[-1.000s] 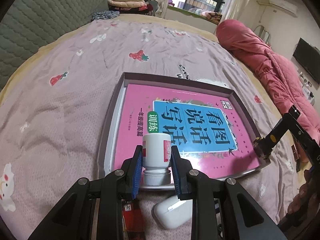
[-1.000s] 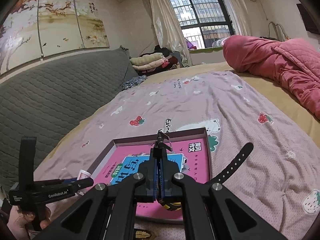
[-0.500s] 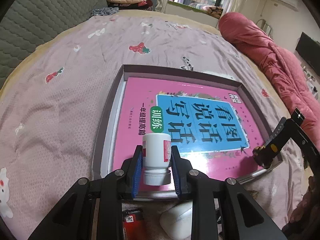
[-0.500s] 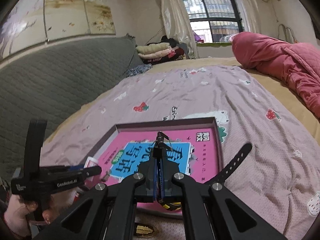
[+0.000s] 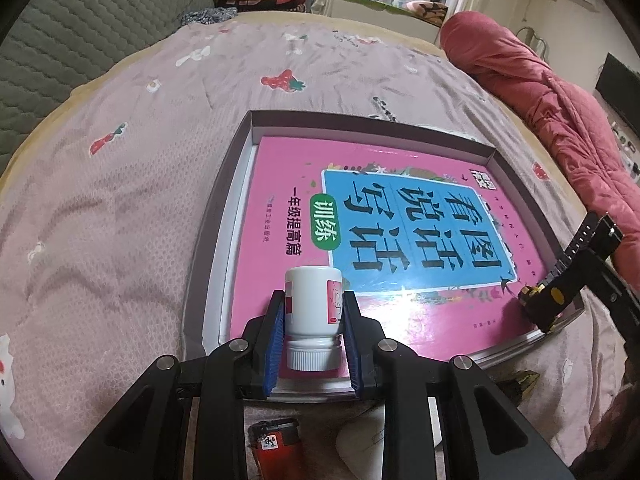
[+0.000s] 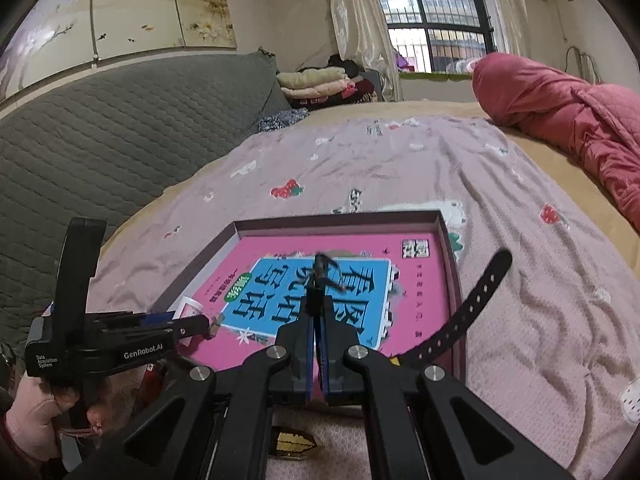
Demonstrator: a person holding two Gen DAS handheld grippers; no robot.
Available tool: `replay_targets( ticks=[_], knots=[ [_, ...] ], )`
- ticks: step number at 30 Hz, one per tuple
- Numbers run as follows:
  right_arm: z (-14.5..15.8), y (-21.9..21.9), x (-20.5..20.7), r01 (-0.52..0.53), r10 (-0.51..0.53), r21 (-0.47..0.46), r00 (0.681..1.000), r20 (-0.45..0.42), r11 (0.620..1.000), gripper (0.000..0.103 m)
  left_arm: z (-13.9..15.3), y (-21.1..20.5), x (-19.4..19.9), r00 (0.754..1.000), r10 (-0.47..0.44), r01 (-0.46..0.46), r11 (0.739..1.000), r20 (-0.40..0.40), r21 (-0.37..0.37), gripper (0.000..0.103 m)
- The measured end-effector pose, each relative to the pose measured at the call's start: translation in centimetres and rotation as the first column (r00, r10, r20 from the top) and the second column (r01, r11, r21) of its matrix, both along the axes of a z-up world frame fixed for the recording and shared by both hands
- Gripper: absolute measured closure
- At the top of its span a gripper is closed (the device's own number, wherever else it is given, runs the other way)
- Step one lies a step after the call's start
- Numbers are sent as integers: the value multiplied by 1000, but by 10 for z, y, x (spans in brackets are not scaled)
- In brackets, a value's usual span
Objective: Organize rigid objects
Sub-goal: 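Carry pill bottle with left tool over tray while right tool carries wristwatch there, then lower and release pill bottle in tray with left tool while right tool releases wristwatch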
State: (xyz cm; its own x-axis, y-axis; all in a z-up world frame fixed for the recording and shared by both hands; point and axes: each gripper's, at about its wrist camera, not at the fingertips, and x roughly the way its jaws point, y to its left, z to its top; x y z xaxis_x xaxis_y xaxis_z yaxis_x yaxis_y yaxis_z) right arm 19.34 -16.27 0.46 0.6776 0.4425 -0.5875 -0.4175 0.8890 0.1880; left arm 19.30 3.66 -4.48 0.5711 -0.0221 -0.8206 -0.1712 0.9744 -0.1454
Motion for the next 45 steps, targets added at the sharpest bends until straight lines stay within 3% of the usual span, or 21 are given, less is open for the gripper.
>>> replay_targets(
  ticks=[22,24,26,29,34,38,45],
  knots=[
    [-7,-5,7,-5,7,30,996,-84,1000,98,0,0,-4,1000,-15,15,1000,-9,18,76],
    [-6,-6,8,3,-1,23,996,-84,1000,93,0,1,-4,1000,-10,10,1000,-11,21,76],
    [-7,-8,9,8,-6,22,996,-86,1000,79,0,1,-4,1000,-8,8,1000,-16,26,76],
    [-7,-12,9,10,-6,41,995,-96,999,71,0,1,-3,1000,-6,7,999,-22,33,76],
    [-7,-15,9,21,-17,41,995,-101,999,69,1,0,-3,1000,1,1,999,-24,45,72],
    [-8,-18,10,27,-23,41,994,-103,999,69,3,-1,-5,1000,2,-1,999,-23,49,62],
    [-7,-18,9,30,-26,38,995,-96,999,68,5,2,-7,1000,12,-11,999,-22,39,60]
  ],
)
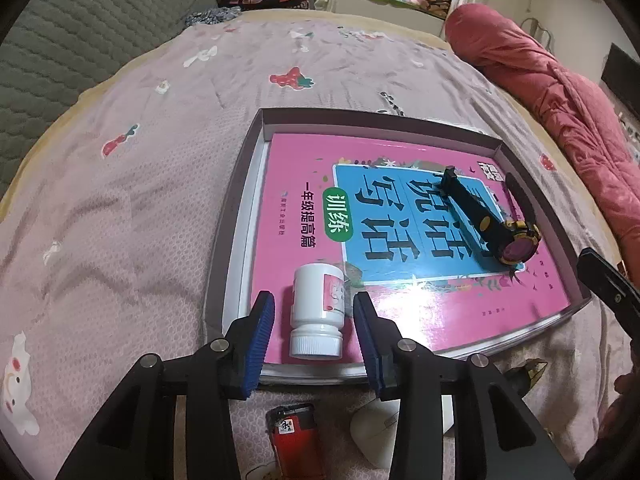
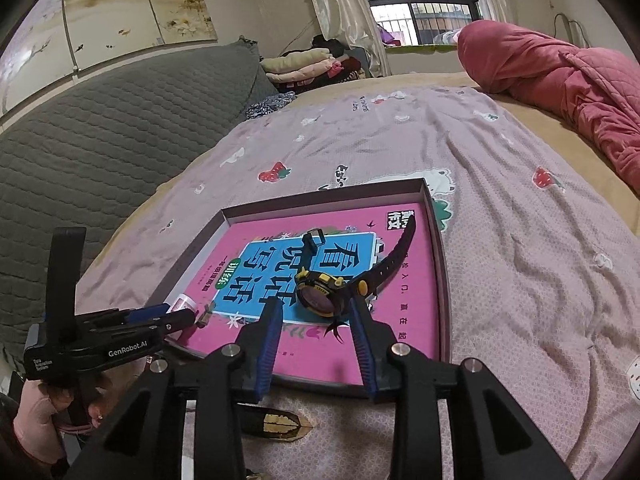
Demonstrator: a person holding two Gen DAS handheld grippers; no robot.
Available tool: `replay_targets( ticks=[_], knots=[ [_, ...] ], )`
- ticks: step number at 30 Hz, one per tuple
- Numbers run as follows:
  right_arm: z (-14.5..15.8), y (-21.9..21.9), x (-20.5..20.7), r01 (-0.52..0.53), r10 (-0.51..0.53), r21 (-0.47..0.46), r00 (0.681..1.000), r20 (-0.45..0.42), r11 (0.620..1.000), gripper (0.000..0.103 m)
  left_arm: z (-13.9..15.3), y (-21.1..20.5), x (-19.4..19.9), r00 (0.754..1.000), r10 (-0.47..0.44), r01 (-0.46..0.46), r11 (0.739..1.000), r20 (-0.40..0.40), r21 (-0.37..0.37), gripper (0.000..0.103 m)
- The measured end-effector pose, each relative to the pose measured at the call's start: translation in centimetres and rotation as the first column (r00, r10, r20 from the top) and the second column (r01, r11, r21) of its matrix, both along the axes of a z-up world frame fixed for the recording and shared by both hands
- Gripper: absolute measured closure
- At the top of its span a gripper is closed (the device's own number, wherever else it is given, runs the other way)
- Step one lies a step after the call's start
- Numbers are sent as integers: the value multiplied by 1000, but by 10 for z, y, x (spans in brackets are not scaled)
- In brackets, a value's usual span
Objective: Organize rigid objects
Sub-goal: 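Lower and release pill bottle in tray with left tool while right tool releases wristwatch, then withdraw both open tools from the tray back toward remaining objects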
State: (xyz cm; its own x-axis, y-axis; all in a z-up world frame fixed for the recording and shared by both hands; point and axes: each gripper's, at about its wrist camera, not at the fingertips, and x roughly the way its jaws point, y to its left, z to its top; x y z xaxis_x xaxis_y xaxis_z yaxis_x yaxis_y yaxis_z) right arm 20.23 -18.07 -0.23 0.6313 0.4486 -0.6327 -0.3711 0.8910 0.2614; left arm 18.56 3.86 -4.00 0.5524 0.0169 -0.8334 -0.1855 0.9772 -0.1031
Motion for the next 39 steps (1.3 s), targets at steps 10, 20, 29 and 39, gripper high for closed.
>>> replay_targets(
  ticks=[10,20,29,39],
  knots=[
    [0,1,0,-9,9,-5,1000,5,1000,68,2,4,-4,1000,9,-9,1000,4,-18,51],
    [1,0,-1,-6,6,-13,1000,13,1000,54,23,-4,-16,999,-4,5,1000,45,-21,42],
    [5,0,-7,-22,23,-20,999,29,1000,52,36,-15,-39,998,-20,21,1000,60,-23,40],
    [12,3,-20,-60,61,-22,996,57,998,51,41,-25,-63,997,-35,36,999,68,-11,33]
  ],
)
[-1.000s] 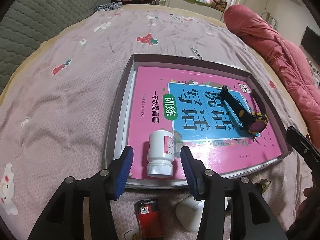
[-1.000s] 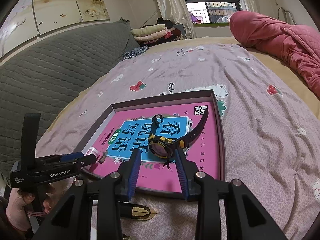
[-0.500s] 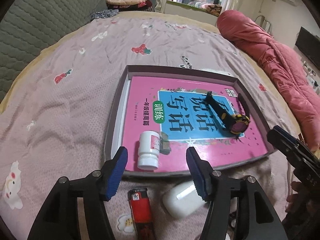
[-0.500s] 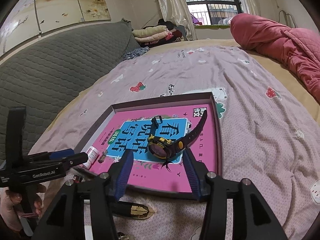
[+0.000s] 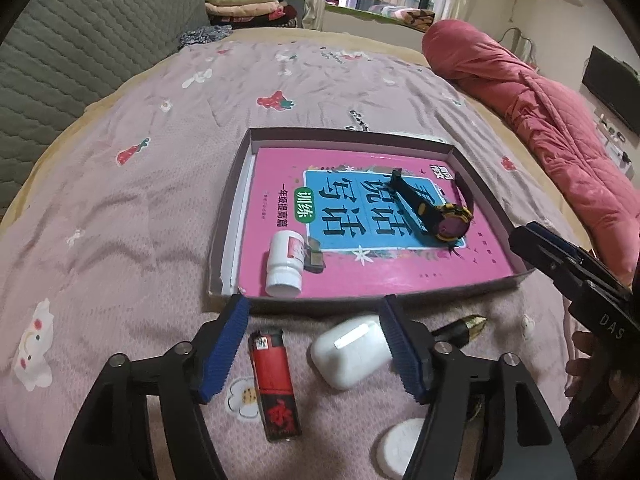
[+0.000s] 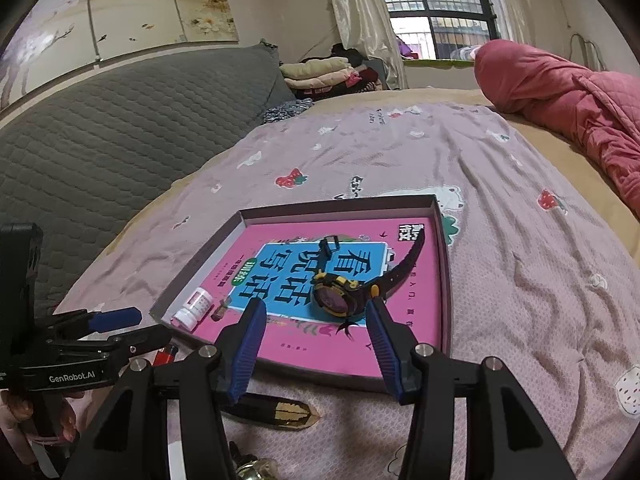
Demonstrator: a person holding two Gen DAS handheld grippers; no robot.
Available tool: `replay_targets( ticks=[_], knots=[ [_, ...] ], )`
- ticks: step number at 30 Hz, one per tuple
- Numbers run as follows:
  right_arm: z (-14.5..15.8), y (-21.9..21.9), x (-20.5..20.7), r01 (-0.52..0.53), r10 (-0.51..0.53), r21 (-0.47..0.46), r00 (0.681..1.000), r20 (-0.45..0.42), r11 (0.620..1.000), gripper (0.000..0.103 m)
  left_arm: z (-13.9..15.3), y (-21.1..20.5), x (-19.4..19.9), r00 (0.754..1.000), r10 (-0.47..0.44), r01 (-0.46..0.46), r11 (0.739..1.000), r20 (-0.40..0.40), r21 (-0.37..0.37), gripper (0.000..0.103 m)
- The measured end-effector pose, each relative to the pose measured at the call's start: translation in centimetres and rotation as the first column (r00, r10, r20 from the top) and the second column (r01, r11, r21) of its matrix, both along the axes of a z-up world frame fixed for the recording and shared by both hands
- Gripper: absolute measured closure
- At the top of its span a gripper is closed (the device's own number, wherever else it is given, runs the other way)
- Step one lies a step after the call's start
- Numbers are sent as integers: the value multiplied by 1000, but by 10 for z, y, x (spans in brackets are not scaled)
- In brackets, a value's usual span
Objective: Organize rigid objects
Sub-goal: 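Withdraw both open tools from the tray back toward remaining objects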
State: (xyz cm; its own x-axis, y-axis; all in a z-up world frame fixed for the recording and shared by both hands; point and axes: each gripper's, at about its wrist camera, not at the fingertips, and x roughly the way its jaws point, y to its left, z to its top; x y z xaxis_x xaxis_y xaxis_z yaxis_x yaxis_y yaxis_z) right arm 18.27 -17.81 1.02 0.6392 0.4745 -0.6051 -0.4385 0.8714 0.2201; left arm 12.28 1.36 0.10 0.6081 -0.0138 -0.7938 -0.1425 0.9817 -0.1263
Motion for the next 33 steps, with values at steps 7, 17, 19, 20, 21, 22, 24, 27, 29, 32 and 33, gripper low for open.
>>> replay_targets(
  ticks=[7,17,19,20,21,22,24,27,29,32,33],
  knots=[
    [4,9,-20,-33,34,-39,999,32,999,51,3,-1,-11,1000,-1,1,1000,0,10,33],
    [2,11,-39,-43,45,-64,999,23,997,51,6,-1,-27,1000,-28,28,1000,-4,12,33],
    [1,8,-41,-38,39,-65,999,15,997,51,7,-3,-32,999,-34,34,999,-4,9,33],
    [1,7,-42,-36,37,-61,999,11,997,51,8,-3,-33,999,-34,34,999,-3,7,33],
    [1,6,-44,-33,34,-58,999,8,998,51,8,-4,-35,999,-37,37,999,-3,4,33],
    [1,4,-45,-32,33,-53,999,4,998,51,8,-5,-37,999,-39,39,999,-4,2,33],
    [1,2,-48,-32,32,-46,999,-3,998,51,7,-7,-39,999,-44,44,999,-7,5,33],
    [1,3,-53,-36,36,-55,999,-4,998,51,6,-10,-43,999,-50,50,999,-11,11,33],
    [2,2,-57,-37,37,-61,999,-3,997,51,6,-13,-46,998,-58,58,998,-17,9,33],
    [1,2,-63,-45,44,-64,999,-9,997,51,5,-19,-50,997,-74,74,997,-21,18,33],
    [2,3,-65,-47,47,-67,999,-9,997,51,5,-20,-51,997,-78,78,997,-23,19,33]
  ],
)
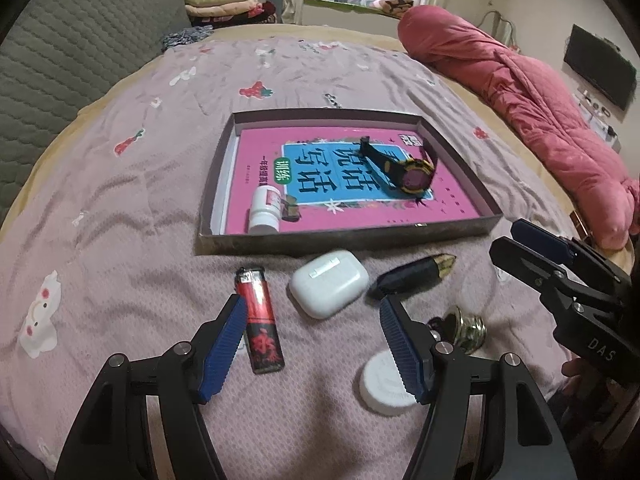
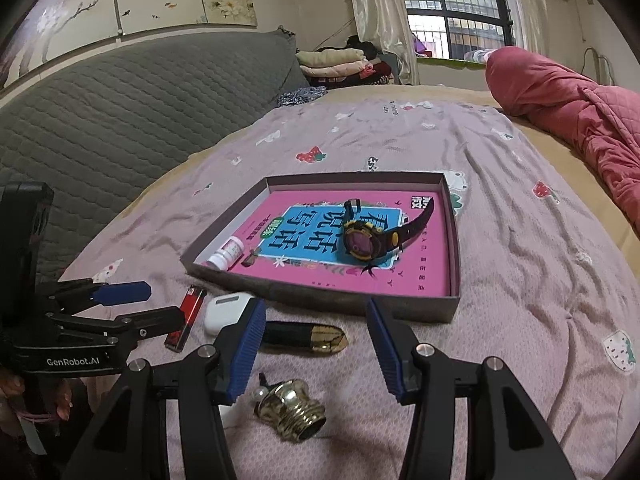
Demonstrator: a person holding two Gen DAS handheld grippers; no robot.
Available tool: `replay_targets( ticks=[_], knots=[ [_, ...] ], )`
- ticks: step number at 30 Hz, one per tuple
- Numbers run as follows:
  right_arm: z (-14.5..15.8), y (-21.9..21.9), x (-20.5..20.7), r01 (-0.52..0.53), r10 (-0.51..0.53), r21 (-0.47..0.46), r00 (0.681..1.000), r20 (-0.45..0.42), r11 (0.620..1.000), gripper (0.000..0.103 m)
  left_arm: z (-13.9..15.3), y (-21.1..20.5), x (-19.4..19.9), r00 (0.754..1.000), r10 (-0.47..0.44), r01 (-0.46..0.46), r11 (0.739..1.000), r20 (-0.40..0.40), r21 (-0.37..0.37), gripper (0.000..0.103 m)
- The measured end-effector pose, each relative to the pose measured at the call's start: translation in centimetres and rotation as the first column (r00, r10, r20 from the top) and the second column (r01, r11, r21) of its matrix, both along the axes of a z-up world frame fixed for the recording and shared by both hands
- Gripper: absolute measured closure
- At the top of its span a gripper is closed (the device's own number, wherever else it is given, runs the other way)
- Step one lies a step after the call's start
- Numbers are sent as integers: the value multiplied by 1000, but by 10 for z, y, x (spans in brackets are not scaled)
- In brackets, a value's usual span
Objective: Organize rigid objects
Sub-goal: 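Withdraw both open tools from the tray back toward remaining objects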
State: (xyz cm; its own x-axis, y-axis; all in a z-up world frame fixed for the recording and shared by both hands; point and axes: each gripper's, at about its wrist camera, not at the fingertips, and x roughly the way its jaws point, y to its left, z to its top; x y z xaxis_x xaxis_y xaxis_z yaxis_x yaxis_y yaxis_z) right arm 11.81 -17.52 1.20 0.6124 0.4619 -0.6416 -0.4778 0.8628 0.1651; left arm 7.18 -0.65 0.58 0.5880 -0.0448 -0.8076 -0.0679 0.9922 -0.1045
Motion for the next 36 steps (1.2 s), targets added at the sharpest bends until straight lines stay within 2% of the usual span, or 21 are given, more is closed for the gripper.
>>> replay_targets(
  ticks=[36],
  knots=[
    [-10,4,-37,-70,67,-80,997,-45,994,51,-18,-21,-28,994,-70,67,997,-81,-36,33]
  ],
)
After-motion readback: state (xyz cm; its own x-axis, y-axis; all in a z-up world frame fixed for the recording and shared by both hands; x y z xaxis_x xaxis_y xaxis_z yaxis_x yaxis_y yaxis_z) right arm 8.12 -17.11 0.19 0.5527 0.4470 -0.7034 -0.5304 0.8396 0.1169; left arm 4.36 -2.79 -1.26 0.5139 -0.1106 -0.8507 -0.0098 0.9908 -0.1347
